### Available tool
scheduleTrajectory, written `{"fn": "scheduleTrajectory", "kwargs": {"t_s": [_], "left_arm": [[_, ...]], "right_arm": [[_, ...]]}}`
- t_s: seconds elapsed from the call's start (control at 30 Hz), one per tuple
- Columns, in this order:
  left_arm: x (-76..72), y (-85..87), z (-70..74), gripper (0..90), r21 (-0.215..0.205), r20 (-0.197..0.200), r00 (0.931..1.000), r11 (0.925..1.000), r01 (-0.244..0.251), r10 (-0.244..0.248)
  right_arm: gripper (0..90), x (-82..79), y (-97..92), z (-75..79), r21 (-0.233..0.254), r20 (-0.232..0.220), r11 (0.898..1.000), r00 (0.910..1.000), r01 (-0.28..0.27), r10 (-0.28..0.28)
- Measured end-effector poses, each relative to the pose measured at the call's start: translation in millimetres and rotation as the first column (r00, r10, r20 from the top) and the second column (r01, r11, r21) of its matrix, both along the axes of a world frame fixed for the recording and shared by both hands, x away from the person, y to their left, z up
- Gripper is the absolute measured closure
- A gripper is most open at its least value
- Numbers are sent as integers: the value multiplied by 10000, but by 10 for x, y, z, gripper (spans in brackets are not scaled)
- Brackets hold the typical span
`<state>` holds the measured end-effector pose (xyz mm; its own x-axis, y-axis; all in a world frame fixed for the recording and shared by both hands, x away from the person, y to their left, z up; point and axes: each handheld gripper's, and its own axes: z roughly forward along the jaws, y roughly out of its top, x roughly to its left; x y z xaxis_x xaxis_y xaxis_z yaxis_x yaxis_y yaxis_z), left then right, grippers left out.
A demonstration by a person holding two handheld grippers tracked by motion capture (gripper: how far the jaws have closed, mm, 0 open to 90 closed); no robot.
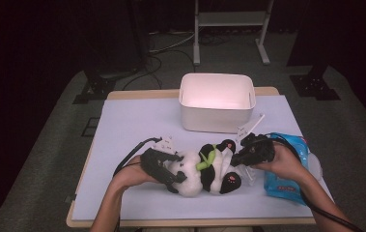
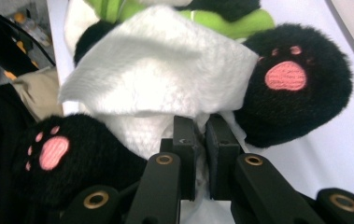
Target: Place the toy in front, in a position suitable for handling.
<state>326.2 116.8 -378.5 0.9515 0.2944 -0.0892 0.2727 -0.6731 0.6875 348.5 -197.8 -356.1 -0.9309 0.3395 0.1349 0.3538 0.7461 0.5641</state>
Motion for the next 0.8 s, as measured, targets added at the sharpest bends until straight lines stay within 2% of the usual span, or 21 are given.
{"fn": "scheduleTrajectory", "kwargs": {"t_s": [0.1, 0.33, 0.47, 0.63, 0.7, 0.8], "left_arm": [[-2, -2, -10, 208, 55, 85, 10000, 10000, -49, 49], [-1, 1, -21, 202, 7, 121, 9999, 10000, 18, -18], [-2, 4, -27, 203, -53, 153, 9999, 10000, -8, 9], [-12, 13, -33, 203, -96, 180, 9998, 10000, -16, 18], [-16, 16, -32, 205, -88, 203, 9998, 10000, 32, -31], [-16, 17, -34, 205, -124, 201, 9998, 9999, 20, -18]], "right_arm": [[836, 6, 30, -6, -19, 126, 10000, 9999, -78, 79], [838, -67, 128, 96, -212, 429, 9991, 9984, -361, 369], [837, -81, 235, 191, 38, 391, 9972, 9964, -750, 748], [837, -131, 454, 226, -266, 432, 9901, 9894, -1378, 1389], [837, -140, 479, 208, -378, 442, 9882, 9877, -1484, 1500], [837, -141, 428, 192, -249, 292, 9896, 9893, -1420, 1427]]}}
